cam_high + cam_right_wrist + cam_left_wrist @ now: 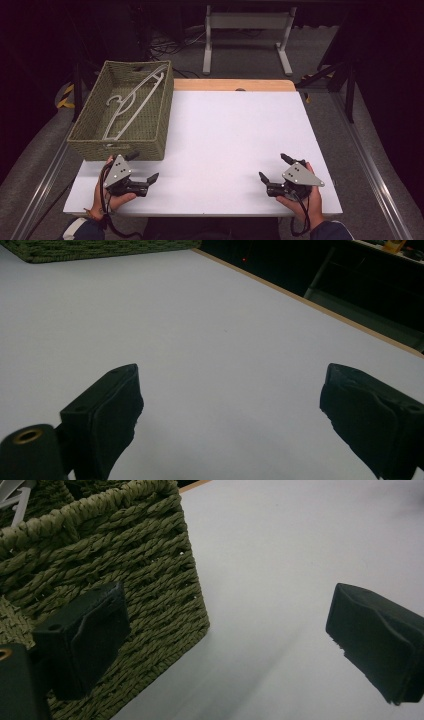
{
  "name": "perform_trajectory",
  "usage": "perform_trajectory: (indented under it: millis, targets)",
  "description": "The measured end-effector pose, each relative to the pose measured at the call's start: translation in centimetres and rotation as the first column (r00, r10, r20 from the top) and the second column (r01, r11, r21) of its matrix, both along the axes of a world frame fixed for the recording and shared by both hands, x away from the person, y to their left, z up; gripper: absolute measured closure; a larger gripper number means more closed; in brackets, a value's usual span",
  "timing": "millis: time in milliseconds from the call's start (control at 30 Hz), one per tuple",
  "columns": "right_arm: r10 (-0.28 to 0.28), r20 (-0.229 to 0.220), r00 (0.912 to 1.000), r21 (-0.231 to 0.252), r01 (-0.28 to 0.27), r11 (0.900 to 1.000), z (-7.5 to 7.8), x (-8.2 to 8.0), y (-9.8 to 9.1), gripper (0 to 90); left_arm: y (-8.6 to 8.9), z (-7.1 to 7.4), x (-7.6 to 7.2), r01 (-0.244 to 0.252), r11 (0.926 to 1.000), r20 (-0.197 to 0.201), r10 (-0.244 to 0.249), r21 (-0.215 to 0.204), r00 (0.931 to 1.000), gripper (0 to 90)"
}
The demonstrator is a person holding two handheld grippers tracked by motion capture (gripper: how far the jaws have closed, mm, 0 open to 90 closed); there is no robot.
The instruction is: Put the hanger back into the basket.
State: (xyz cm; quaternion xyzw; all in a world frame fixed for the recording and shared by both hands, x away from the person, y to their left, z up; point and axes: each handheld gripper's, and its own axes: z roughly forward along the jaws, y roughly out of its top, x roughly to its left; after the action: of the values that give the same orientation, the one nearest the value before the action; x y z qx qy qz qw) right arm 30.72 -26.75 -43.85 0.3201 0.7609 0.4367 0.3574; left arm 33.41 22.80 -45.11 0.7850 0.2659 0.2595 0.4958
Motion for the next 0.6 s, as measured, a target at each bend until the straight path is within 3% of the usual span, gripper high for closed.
perform_trajectory:
  millis: [600]
  targets:
    - [-0.005,0.001,1.0,-0.002,0.005,1.0,-0.08,0.09,-0.21,9.9,-0.06,-0.05,0.31,-0.007,1.0,-0.012,0.007,-0.002,0.9999,4.5]
